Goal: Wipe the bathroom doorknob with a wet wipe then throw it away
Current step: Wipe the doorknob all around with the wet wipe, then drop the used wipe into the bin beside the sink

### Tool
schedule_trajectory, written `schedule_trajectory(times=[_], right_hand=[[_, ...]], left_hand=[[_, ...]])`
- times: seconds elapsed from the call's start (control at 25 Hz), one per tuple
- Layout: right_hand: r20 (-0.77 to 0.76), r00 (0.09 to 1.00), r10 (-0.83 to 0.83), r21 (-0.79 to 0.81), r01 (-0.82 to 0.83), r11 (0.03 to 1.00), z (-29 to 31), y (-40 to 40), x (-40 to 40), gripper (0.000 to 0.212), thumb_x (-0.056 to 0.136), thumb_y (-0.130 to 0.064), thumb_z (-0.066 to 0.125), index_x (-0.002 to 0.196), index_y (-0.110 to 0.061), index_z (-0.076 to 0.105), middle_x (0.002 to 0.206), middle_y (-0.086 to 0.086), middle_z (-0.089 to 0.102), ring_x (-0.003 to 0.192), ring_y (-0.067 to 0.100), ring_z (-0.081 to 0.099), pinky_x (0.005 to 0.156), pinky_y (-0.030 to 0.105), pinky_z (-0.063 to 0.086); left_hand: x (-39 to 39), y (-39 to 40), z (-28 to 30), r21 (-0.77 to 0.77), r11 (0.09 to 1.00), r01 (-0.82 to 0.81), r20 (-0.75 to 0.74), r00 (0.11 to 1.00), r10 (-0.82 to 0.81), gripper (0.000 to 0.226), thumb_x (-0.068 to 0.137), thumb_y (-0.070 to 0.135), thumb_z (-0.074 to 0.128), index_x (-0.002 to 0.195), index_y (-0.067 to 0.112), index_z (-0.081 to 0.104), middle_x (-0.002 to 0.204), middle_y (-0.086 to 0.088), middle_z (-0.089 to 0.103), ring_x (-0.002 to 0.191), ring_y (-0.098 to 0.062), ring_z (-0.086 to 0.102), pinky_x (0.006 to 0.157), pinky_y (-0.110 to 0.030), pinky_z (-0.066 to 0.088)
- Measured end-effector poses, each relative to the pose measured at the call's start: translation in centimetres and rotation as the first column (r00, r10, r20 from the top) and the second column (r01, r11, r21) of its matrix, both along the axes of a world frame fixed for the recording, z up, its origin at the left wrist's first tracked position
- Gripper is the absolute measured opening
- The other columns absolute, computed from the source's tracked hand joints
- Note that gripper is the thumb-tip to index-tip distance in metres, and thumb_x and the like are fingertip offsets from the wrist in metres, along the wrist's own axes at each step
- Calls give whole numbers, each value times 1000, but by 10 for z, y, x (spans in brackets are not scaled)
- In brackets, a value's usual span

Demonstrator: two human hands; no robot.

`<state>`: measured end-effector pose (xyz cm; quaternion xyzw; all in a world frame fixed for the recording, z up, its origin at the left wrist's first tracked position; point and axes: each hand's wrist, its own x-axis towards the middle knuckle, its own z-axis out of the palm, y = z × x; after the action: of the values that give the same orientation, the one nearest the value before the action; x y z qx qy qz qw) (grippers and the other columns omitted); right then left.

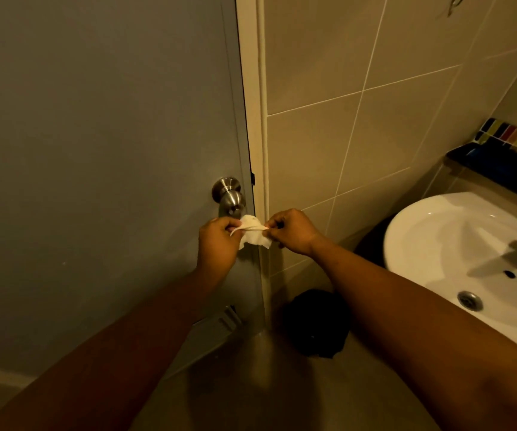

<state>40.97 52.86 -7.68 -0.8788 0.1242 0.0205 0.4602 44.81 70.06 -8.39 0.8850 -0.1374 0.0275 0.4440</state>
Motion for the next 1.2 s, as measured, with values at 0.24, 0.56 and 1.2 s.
schedule_trajectory(times=[0.24, 0.56, 1.2], right_hand=[[-9, 974, -225, 172, 223, 960, 1, -43, -24, 6, 85, -1, 66, 83, -5, 71, 86, 20, 72, 76, 32, 70, 70, 38, 61], [-105, 868, -486, 444, 478, 758, -19, -105, -78, 16, 89, -2, 64, 105, 1, 67, 96, 16, 68, 62, 21, 64, 52, 25, 58], [-438, 530, -726, 432, 832, 347, -266, -145, -101, 9, 94, -4, 54, 94, -4, 63, 76, 15, 64, 56, 19, 62, 55, 29, 57]], left_hand=[[-14, -55, -1, 2, 998, 55, -174, 983, -54, 18, 88, 18, 66, 98, 6, 74, 84, -2, 65, 74, -12, 58, 62, -17, 41], [-23, -137, -23, 7, 985, 172, -373, 914, -157, 18, 80, 14, 74, 97, 6, 72, 96, -14, 73, 84, -30, 69, 75, -37, 59], [3, -232, -238, 171, 902, 396, -705, 689, -168, 29, 81, 1, 60, 107, 9, 71, 98, -14, 72, 74, -24, 68, 73, -35, 61]])
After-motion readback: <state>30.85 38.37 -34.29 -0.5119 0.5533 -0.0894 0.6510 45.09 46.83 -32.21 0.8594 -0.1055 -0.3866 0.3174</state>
